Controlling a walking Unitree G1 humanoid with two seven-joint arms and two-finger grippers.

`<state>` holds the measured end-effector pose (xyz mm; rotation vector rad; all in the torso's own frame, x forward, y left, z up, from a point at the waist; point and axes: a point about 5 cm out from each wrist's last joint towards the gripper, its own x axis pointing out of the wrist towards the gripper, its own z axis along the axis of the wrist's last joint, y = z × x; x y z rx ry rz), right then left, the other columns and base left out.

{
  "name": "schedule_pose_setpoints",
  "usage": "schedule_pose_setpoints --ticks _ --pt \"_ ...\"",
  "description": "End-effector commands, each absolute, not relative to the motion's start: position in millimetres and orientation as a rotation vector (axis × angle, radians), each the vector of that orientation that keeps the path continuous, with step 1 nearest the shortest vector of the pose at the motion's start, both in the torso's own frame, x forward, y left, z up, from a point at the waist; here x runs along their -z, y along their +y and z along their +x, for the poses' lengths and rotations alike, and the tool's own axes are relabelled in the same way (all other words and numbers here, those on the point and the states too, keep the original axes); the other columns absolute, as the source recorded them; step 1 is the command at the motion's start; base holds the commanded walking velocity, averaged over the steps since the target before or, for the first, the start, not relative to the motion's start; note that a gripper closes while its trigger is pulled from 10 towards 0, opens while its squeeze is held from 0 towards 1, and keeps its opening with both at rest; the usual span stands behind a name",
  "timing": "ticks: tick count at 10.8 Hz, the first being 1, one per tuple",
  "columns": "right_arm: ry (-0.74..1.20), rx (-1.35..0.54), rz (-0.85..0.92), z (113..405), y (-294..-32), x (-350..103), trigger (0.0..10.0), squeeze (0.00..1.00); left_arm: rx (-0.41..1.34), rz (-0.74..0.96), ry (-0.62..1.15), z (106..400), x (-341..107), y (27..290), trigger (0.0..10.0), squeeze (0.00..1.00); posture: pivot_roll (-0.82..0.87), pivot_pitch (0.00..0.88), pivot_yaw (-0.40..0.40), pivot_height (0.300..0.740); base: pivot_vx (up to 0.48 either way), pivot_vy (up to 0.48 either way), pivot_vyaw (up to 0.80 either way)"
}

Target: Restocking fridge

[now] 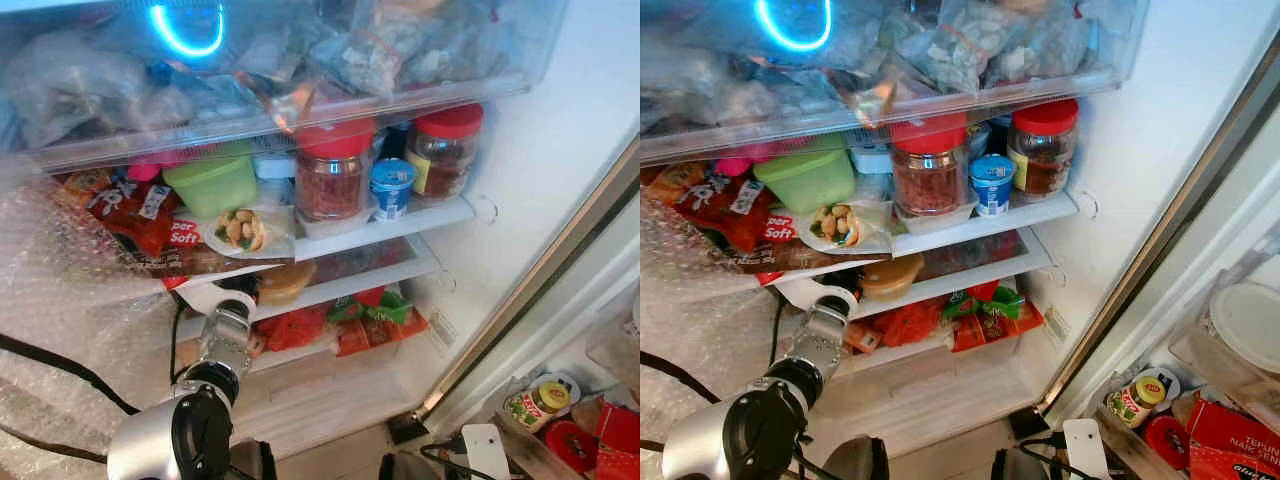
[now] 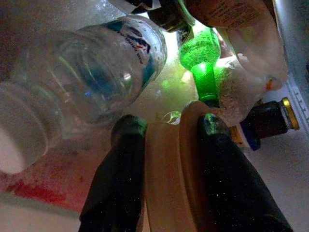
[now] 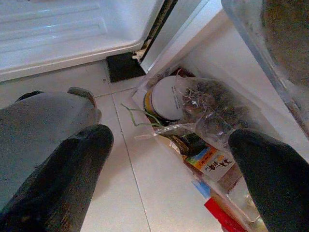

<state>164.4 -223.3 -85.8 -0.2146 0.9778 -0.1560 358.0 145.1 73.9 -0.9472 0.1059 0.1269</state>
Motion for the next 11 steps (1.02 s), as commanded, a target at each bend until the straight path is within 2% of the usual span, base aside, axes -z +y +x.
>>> schedule_pose_setpoints --ticks 1,2,3,5,6,7,9,11 --pt "0.984 0.15 -0.218 161.4 -221.9 87.2 10.0 0.0 -0.096 -0.895 0.08 364.5 -85.3 142.4 10.0 0.0 -0.09 0.049 0.0 0.651 0.0 0.0 0.0" --pt "0.984 0.149 -0.217 161.3 -221.2 87.4 10.0 0.0 -0.095 -0.877 0.081 364.1 -84.8 142.8 10.0 0.96 -0.09 0.048 0.001 0.651 0.0 0.0 0.0" --pt "0.984 0.145 -0.216 161.5 -220.1 87.6 10.0 0.0 -0.112 -0.884 0.079 363.7 -84.2 145.6 10.0 1.0 -0.08 0.046 0.002 0.651 0.0 0.0 0.0" --pt "0.983 0.142 -0.216 161.9 -219.1 87.7 10.0 0.0 -0.107 -0.896 0.069 363.6 -84.6 145.3 10.0 0.99 -0.08 0.044 0.003 0.651 0.0 0.0 0.0" --pt "0.983 0.143 -0.215 162.0 -219.2 87.6 10.0 0.0 -0.109 -0.901 0.066 363.0 -83.9 145.9 10.0 0.45 -0.08 0.042 0.003 0.651 0.0 0.0 0.0" --pt "0.983 0.14 -0.216 162.2 -218.8 87.6 10.0 0.0 -0.137 -0.943 0.052 361.0 -81.3 150.9 10.0 0.0 -0.07 0.04 0.002 0.651 0.0 0.0 0.0" --pt "0.983 0.135 -0.218 162.6 -218.1 87.6 10.0 0.0 -0.166 -1.024 0.024 356.8 -76.4 157.9 10.0 0.0 -0.07 0.038 0.001 0.651 0.0 0.0 0.0" --pt "0.983 0.132 -0.22 163.0 -217.9 87.5 10.0 0.0 -0.158 -1.026 0.026 352.0 -70.3 157.3 10.0 0.0 -0.07 0.041 0.0 0.651 0.0 0.0 0.0"
